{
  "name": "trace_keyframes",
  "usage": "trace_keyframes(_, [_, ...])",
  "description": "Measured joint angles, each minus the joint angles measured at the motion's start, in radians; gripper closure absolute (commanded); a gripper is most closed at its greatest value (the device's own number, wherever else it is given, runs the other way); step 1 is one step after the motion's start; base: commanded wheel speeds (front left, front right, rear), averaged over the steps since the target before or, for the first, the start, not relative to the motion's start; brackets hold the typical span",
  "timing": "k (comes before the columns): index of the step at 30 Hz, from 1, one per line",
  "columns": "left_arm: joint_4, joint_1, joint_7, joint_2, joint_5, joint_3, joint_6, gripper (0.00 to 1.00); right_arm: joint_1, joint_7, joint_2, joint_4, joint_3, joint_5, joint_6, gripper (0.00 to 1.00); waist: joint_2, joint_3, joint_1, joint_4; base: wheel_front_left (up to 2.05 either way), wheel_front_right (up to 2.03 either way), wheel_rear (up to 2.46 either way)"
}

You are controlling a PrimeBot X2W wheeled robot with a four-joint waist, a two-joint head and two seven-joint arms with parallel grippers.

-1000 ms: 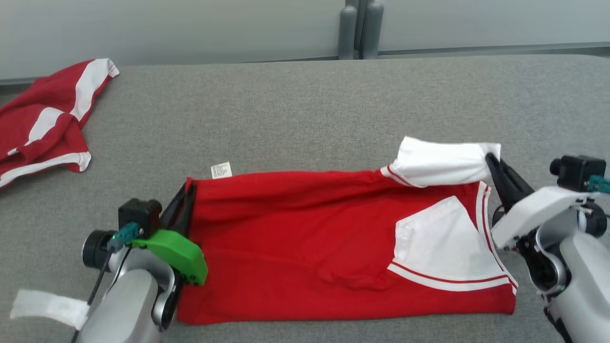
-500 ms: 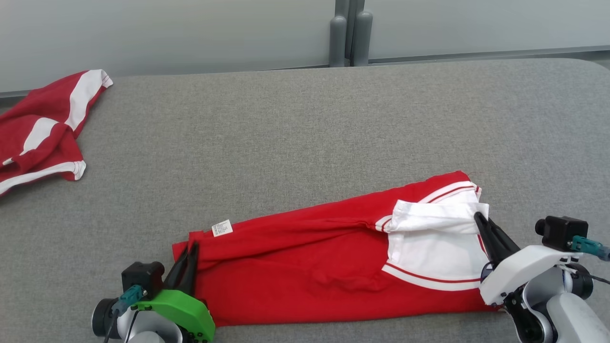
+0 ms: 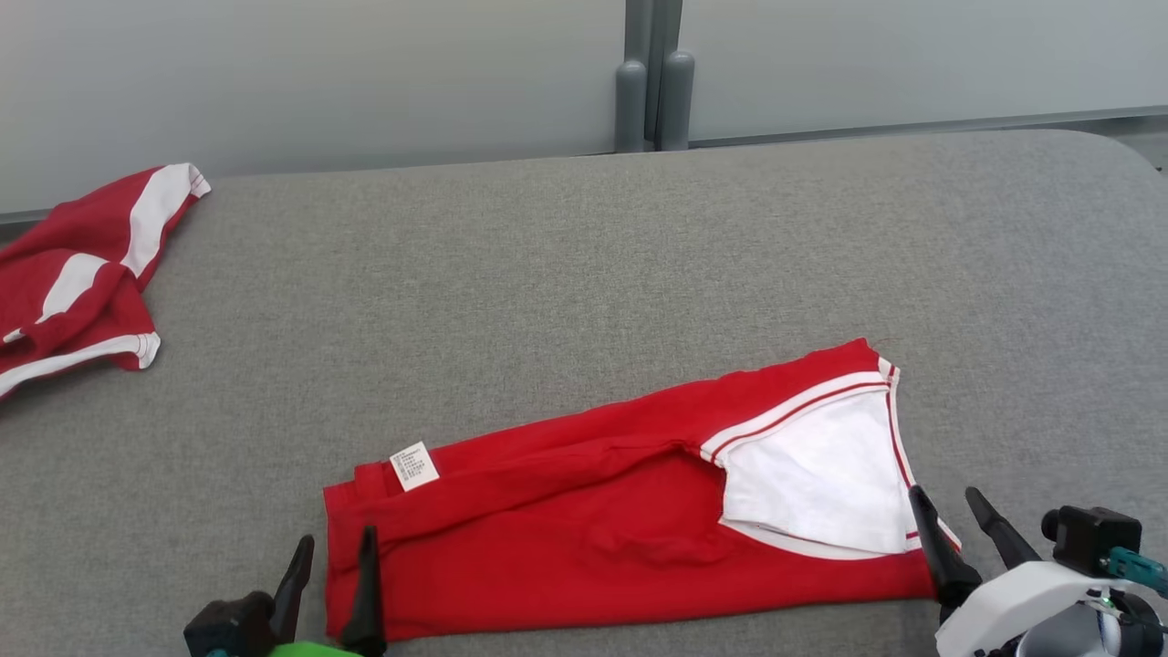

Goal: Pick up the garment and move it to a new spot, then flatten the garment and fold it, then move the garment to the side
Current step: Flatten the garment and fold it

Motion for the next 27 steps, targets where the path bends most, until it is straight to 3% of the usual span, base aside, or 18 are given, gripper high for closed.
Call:
trace_keyframes(8, [-0.082, 0.079, 0.000, -0.022, 0.045, 0.067, 0.004, 0.00, 0.043, -0.001, 0.016, -0.019, -0.063, -0.026, 0.000, 0.00, 0.0000, -0.038, 0.0000, -0.009, 0.00, 0.00, 0.00])
trace_keyframes(27, [-0.133, 0.066, 0.005, -0.027, 0.086, 0.066, 0.019, 0.00, -0.009, 0.136, 0.022, -0.026, -0.107, -0.126, 0.000, 0.00, 0.0000, -0.090, 0.0000, 0.040, 0.00, 0.00, 0.00])
